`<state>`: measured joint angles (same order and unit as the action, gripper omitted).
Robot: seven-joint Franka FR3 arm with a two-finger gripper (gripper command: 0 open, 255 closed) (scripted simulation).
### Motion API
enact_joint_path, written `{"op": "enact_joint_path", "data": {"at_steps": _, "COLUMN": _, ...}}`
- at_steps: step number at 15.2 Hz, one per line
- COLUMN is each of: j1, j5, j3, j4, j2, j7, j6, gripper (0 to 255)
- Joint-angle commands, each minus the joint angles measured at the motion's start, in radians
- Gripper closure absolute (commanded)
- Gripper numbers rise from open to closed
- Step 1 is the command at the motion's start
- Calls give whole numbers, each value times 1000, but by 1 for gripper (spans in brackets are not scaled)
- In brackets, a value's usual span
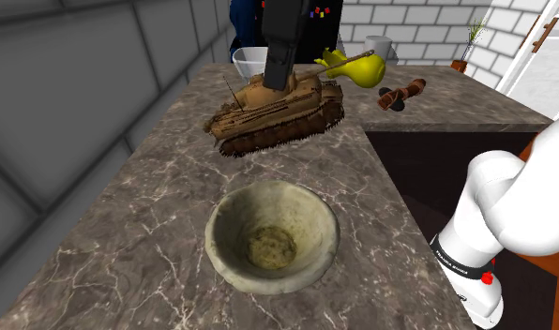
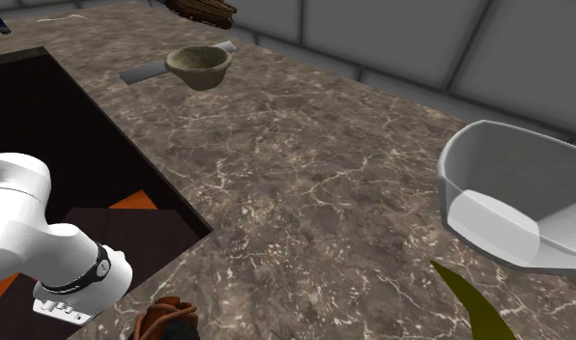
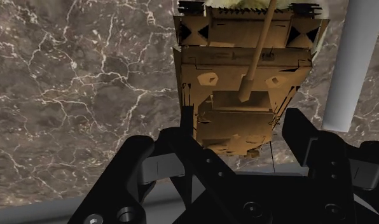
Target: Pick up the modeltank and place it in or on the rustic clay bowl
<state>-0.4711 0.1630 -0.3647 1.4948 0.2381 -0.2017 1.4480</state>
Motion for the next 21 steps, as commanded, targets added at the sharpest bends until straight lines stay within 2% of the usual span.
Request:
{"op": "enact_joint_path", "data": {"at_steps": 1, "j1": -17, "j5": -9, "j3": -40, "j4": -29, "j2": -19, "j7": -59, "j6": -2, "gripper": 255}}
{"op": "enact_joint_path", "data": {"at_steps": 5, "j1": -55, "j5": -40, "j3": -126, "j4": -96, "j2": -74, "j7": -180, "j6": -7, "gripper": 255}}
{"op": "enact_joint_path", "data": {"at_steps": 21, "j1": -61, "j5": 17, "j3": -100, "j4": 256, "j2": 54, "j7": -124, "j6": 225, "gripper": 255}}
